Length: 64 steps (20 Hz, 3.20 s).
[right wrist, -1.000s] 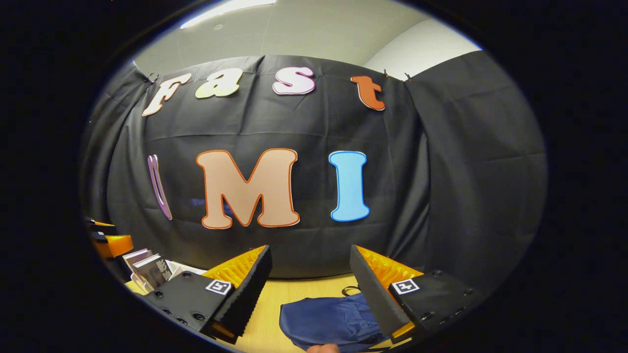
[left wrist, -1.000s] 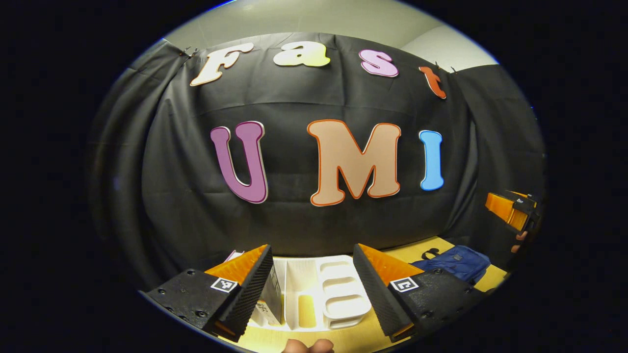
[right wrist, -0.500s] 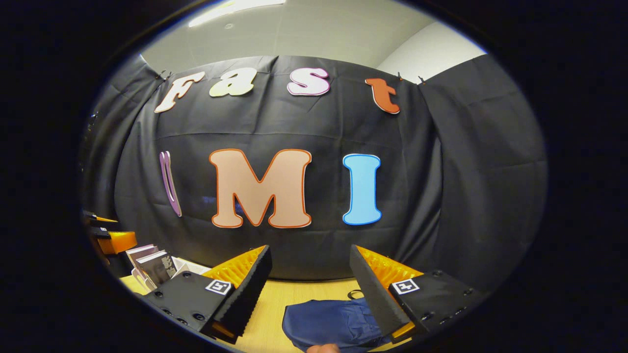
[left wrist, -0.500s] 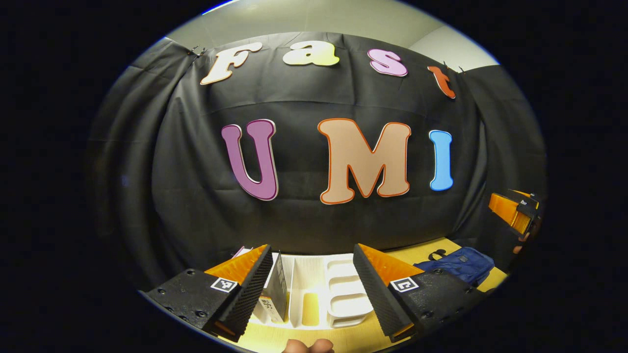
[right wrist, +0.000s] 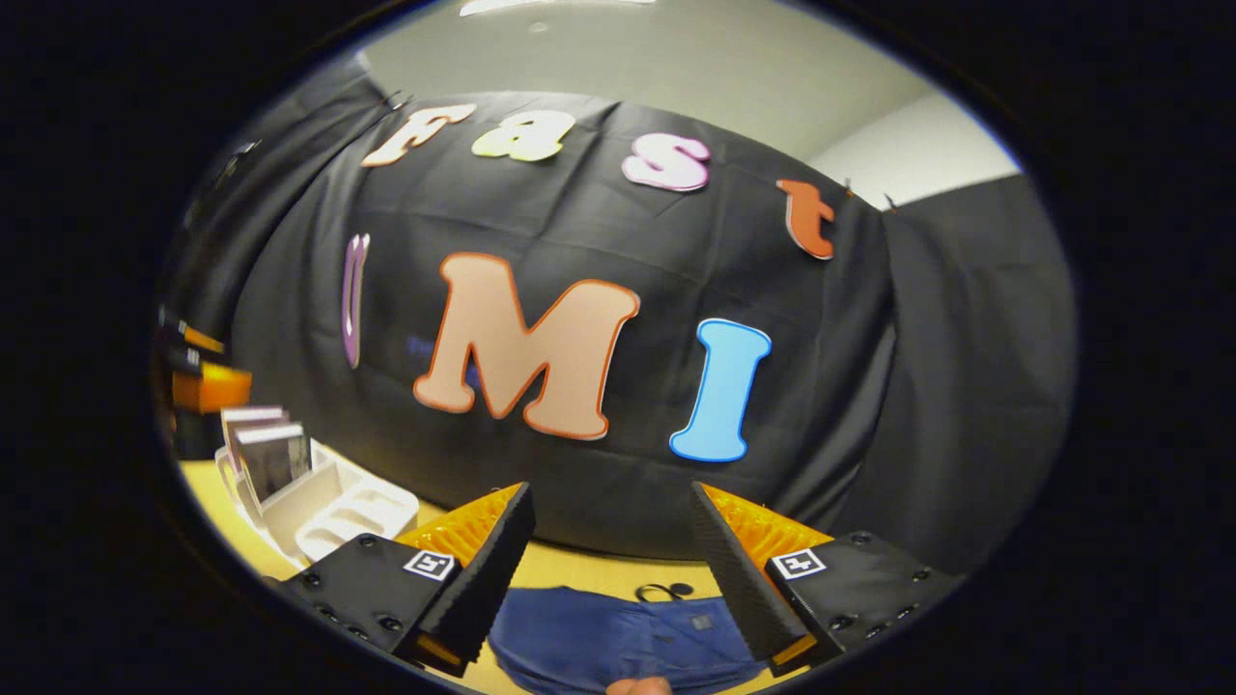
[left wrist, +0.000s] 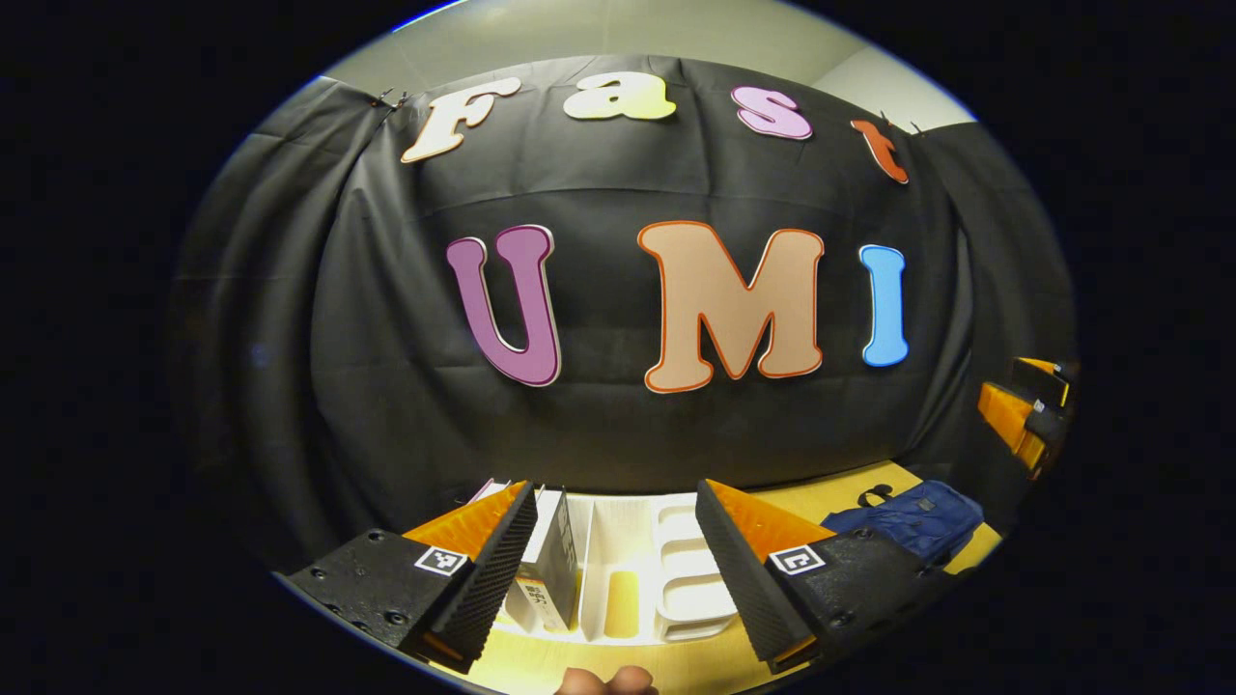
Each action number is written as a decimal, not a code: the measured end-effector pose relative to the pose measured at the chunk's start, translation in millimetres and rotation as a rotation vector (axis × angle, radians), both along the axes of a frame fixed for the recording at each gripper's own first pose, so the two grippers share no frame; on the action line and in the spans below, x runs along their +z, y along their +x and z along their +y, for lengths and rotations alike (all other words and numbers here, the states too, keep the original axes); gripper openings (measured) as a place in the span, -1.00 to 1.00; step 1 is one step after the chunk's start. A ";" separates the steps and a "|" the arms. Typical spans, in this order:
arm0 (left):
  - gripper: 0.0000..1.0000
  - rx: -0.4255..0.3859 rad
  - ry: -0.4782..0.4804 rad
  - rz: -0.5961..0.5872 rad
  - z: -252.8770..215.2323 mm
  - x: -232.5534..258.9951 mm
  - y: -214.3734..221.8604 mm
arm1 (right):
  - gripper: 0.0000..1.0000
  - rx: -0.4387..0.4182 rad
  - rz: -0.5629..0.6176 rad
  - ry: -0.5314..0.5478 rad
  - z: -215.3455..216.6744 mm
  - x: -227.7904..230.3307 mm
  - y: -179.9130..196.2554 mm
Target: Open the schoolbag, grab two books from the bookshelf and put them into the schoolbag.
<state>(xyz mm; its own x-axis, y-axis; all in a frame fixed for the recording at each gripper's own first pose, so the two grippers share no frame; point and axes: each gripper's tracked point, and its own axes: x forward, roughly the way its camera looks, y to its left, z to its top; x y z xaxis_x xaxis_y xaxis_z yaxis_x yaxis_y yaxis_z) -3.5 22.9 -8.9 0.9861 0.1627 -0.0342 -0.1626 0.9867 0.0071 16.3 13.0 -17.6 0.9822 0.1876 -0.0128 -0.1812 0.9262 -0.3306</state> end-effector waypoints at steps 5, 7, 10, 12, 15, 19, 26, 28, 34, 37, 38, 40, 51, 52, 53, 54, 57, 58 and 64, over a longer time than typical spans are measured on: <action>0.94 0.026 0.005 0.013 8.6 -2.9 -0.8 | 0.90 0.067 0.051 -0.337 -6.0 -72.8 -20.6; 0.93 0.035 0.001 0.019 11.6 -4.4 -1.4 | 0.95 0.124 0.058 -0.480 -5.2 -105.5 -22.6; 0.93 0.054 -0.002 0.025 16.7 -5.9 -2.8 | 0.96 0.227 0.122 -0.651 -5.9 -170.5 -37.8; 0.94 0.065 0.000 0.029 20.1 -8.0 -6.1 | 1.00 0.266 0.165 -0.708 -8.4 -205.5 -44.6; 0.94 0.079 -0.002 0.033 25.4 -9.6 -9.8 | 0.79 0.304 0.254 -0.848 -23.1 -257.3 -48.6; 0.93 0.091 0.000 0.036 26.7 -10.5 -12.5 | 0.80 0.332 0.346 -0.973 -37.4 -313.5 -38.1; 0.94 0.103 -0.008 0.040 28.7 -10.6 -20.5 | 1.00 0.339 0.337 -1.044 -24.9 -338.9 -12.2; 0.94 0.108 -0.008 0.039 29.6 -11.0 -23.8 | 0.93 0.356 0.358 -1.036 -18.9 -345.4 -8.6; 0.94 0.115 -0.003 0.037 30.3 -9.1 -27.1 | -0.28 0.368 0.496 -1.108 -24.5 -377.9 -14.4; 0.94 0.117 -0.003 0.038 30.0 -8.3 -27.0 | -0.75 0.329 0.553 -1.055 -25.3 -380.4 -13.4; 0.94 0.117 -0.003 0.037 30.4 -7.8 -27.1 | -0.68 0.317 0.588 -1.014 -27.6 -381.7 -14.2; 0.93 0.116 -0.003 0.038 28.9 -9.7 -27.3 | -0.77 0.288 0.657 -0.940 -28.2 -382.3 -12.7; 0.94 0.114 -0.003 0.034 31.7 -10.0 -26.8 | -0.88 0.237 0.817 -0.703 -30.5 -371.9 -7.7; 0.94 0.115 -0.002 0.035 32.2 -10.6 -26.5 | -0.88 0.232 0.825 -0.659 -31.6 -367.9 -7.1; 0.96 0.116 -0.002 0.037 32.5 -10.6 -26.5 | -0.88 0.228 0.833 -0.615 -31.2 -361.9 -6.6; 0.94 0.115 -0.002 0.038 32.4 -11.9 -25.6 | -0.88 0.224 0.838 -0.570 -30.4 -356.7 -4.8; 0.96 0.111 -0.003 0.039 32.3 -11.6 -22.4 | -0.88 0.203 0.851 -0.439 -31.3 -335.6 2.7; 0.94 0.108 -0.005 0.041 31.7 -13.1 -20.6 | -0.81 0.194 0.855 -0.404 -31.9 -326.4 4.5; 0.94 0.084 -0.015 0.052 24.1 -17.6 -9.4 | -0.81 0.123 0.855 -0.146 -44.1 -279.4 21.4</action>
